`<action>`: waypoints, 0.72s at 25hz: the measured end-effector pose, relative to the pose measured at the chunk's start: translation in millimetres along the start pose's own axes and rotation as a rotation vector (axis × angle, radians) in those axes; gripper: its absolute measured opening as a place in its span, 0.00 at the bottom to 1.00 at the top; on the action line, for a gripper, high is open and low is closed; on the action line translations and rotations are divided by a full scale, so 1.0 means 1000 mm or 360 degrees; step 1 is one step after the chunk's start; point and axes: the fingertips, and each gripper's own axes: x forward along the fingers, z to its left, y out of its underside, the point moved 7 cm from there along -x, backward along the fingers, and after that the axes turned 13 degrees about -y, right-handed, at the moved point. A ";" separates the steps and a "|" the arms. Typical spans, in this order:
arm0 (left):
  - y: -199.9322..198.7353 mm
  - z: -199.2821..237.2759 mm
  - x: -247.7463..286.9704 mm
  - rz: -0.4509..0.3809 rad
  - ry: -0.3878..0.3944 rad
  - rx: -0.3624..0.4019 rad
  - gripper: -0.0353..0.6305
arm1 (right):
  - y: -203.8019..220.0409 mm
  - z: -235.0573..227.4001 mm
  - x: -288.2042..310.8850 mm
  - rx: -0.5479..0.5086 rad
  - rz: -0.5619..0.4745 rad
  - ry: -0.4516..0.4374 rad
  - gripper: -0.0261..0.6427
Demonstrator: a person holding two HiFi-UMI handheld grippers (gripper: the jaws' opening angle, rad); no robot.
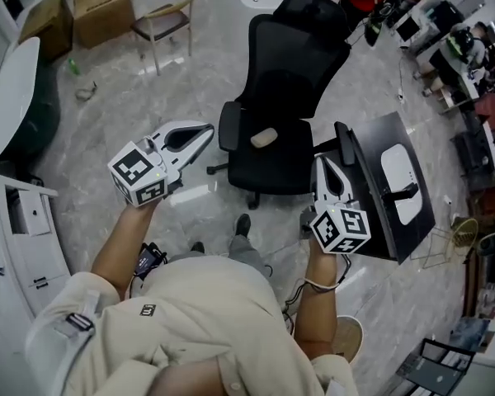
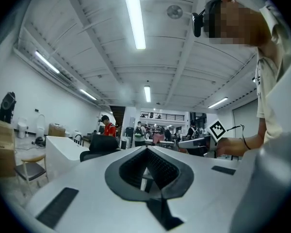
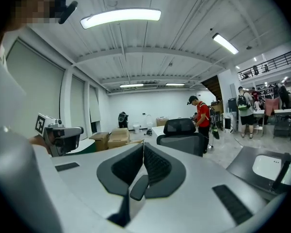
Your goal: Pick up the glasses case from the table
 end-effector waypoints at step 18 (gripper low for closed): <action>0.019 0.023 0.075 0.0114 -0.0352 -0.0012 0.07 | 0.012 -0.132 0.120 0.0004 0.0162 -0.0353 0.08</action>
